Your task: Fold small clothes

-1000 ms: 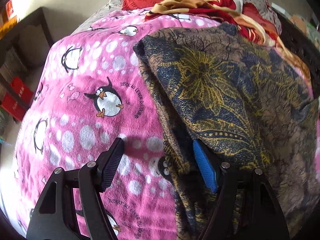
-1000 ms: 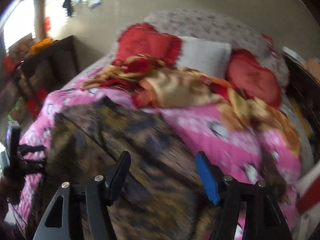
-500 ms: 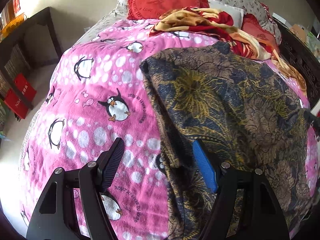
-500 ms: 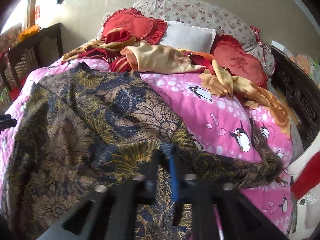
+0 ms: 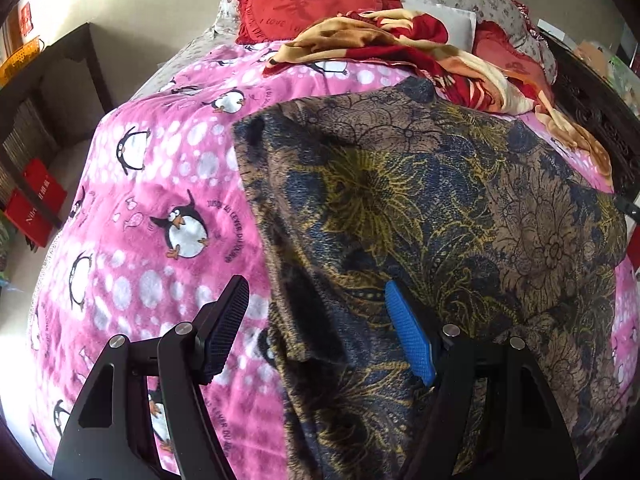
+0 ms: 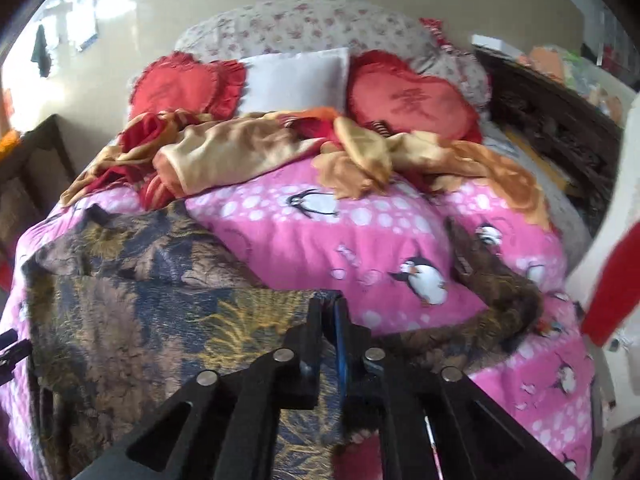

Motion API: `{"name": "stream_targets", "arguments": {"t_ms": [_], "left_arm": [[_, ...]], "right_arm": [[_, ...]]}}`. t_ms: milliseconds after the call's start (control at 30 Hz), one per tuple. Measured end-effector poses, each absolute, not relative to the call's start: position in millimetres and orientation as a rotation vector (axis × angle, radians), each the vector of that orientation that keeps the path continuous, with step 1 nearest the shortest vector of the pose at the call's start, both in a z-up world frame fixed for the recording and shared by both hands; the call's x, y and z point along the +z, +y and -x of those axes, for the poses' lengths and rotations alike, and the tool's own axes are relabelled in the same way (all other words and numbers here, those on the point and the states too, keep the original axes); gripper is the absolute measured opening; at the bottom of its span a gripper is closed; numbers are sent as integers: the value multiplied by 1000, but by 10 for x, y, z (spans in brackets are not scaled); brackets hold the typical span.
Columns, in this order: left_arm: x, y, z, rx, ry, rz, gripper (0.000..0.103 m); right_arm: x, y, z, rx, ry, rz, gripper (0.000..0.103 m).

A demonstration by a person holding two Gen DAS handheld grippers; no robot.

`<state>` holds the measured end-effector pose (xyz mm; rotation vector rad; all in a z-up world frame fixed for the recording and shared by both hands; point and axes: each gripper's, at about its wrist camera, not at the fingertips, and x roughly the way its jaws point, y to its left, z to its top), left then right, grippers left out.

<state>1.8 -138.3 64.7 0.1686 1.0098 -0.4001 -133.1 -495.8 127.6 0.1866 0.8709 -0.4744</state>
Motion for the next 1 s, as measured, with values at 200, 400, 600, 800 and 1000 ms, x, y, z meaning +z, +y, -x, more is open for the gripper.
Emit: {"name": "stream_targets", "arguments": {"t_ms": [200,400,600,800,1000], "left_arm": [[585,-1507,-13,-399,1013,-182,71],[561,-1627,23,-395,1015,-213,71],[608,-1684,74,-409,1018,-209,71],[709,-1767,178,-413,986,-232,71],[798,-1833,296,-417,964,-244,71]], "right_arm": [[1455,-4523,1559,-326,797,-195,43],[1058,-4480,1362,-347,901,-182,43],[863,-4578,1255,-374,961,-207,43],[1121,-4393,1507,-351,924,-191,43],[1293,-4158,1661,-288,901,-188,44]]}}
